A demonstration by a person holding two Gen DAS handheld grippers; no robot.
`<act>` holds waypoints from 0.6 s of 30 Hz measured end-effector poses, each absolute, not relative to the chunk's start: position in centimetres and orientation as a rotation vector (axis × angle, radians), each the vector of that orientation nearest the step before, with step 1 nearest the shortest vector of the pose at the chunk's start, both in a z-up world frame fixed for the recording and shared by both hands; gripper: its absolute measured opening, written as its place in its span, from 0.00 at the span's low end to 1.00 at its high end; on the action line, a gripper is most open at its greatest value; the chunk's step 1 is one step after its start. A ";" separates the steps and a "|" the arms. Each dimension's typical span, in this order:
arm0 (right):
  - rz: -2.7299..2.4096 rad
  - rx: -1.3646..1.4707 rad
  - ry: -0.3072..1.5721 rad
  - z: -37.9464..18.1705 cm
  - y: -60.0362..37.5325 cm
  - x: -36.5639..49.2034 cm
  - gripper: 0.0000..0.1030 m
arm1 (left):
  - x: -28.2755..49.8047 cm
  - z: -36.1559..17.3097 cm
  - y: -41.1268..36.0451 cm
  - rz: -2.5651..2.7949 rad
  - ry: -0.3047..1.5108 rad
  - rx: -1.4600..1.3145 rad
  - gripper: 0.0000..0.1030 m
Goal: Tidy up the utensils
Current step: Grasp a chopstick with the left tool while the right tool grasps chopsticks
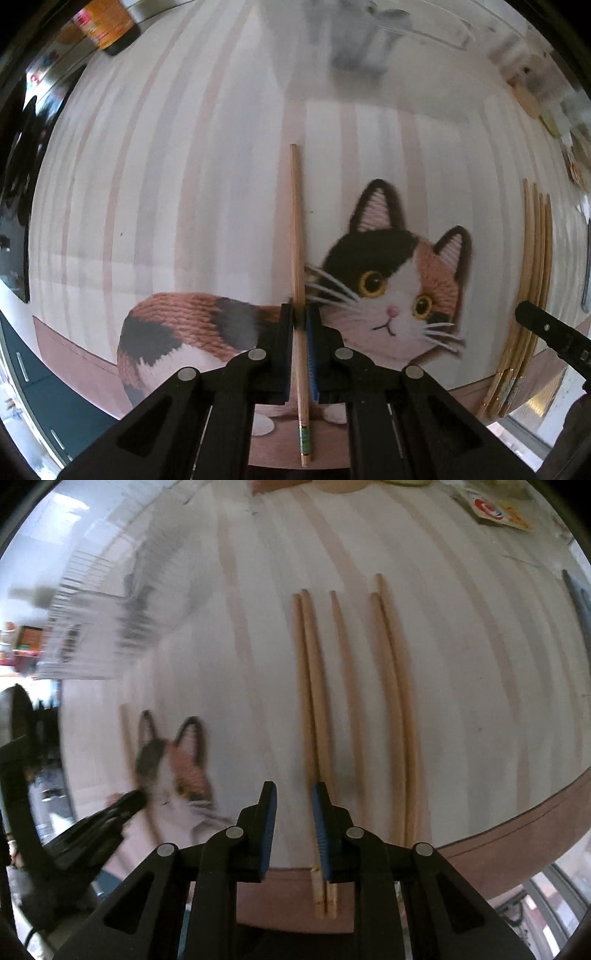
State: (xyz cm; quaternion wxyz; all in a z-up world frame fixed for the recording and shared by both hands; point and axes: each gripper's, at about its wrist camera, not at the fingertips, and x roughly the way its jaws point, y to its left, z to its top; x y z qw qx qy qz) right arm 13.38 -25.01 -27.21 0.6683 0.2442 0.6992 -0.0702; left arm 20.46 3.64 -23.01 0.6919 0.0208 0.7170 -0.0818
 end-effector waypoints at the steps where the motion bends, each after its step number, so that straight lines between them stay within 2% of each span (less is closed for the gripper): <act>1: -0.181 0.545 1.583 -27.4 -25.1 13.4 0.21 | 20.8 -23.0 4.9 -0.184 1.602 0.037 0.05; 7: -0.180 0.492 1.605 -27.7 -24.7 13.8 0.20 | 21.4 -23.2 5.0 -0.169 1.596 0.034 0.05; 10: -0.157 0.411 1.621 -28.0 -22.8 14.7 0.07 | 21.6 -24.2 3.9 -0.173 1.596 0.021 0.05; 18: -0.091 0.173 1.641 -27.9 -17.4 15.7 0.07 | 21.6 -24.4 3.9 -0.176 1.595 0.017 0.05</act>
